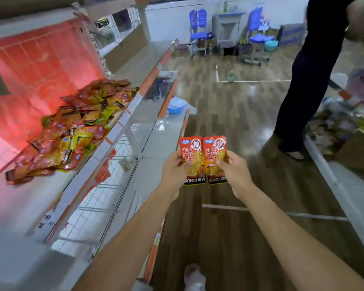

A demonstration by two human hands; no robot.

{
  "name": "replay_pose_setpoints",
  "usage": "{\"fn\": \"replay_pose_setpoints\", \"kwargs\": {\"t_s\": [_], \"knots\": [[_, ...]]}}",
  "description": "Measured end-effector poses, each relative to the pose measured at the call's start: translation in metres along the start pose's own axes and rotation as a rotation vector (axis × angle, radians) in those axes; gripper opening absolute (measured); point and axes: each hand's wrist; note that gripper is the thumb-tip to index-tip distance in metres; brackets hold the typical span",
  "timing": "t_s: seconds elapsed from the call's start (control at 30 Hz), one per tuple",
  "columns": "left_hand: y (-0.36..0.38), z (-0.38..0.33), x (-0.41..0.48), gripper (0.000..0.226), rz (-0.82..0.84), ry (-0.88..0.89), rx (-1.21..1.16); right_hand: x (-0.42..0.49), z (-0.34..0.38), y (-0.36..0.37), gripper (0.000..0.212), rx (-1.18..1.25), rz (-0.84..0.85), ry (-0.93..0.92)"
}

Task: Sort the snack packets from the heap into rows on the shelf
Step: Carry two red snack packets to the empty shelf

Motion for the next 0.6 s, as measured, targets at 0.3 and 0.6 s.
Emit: {"fn": "replay_pose_setpoints", "kwargs": {"t_s": [0.3,0.6], "knots": [[0.030,-0.043,0.192,0.019,0.129,0.004,-0.012,0.190,0.031,0.007,0.022,-0.050,-0.017,0.007],[0.065,-0.075,0.359,0.028,0.139,-0.005,-0.027,0.352,0.054,0.021,0.018,0.034,-0.050,0.003]]}}
Point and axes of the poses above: each hand's wrist, its own x-axis towards the middle knuckle, its own y-axis out of the palm, z = x × y, and after that the axes turned 3 degrees about x, right-handed
